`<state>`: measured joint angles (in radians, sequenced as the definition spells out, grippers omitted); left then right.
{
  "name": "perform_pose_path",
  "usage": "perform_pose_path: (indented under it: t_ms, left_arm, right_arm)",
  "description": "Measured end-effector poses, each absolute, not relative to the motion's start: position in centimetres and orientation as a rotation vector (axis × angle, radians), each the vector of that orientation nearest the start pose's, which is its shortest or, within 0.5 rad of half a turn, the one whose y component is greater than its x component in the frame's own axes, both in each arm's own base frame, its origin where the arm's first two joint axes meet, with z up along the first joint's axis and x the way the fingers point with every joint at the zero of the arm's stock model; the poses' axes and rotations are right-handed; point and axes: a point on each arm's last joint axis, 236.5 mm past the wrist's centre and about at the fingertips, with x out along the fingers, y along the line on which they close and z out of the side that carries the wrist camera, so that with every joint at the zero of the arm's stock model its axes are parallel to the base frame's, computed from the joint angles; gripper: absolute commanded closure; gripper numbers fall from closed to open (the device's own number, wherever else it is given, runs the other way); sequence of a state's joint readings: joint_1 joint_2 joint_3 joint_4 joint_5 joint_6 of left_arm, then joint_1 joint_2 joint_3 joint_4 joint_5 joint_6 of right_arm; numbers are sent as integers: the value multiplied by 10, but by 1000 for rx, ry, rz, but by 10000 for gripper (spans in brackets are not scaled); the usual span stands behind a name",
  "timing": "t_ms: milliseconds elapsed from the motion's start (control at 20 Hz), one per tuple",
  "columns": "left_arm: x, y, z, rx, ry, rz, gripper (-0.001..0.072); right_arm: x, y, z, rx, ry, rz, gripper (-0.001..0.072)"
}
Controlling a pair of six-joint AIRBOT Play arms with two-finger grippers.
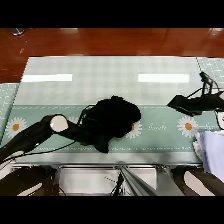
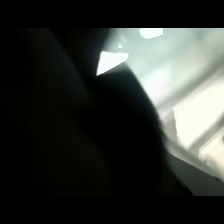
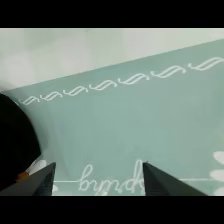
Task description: Fold the shirts.
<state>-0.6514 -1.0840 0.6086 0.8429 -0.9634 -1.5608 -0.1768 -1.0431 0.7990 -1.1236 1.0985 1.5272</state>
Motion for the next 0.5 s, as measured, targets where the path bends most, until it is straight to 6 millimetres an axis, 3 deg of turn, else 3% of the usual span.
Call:
perform_pose_path:
  t_ms: [300,350,400,450,500]
  left_arm:
    - [205,-282,-75,-352,1484,-589,17]
    - [215,-279,-77,-354,1472,-571,193]
    - [223,-276,-78,-360,1464,-548,518]
    - [230,-270,-81,-362,1458,-524,655]
    - [237,-266,-82,-368,1453,-508,685]
  right_arm:
    - [315,92,-47,535,1351,198,95]
    - [316,101,-52,547,1358,213,95]
    - [319,108,-55,563,1360,224,95]
    - [321,115,-58,582,1360,239,95]
    - [323,123,-60,604,1361,258,95]
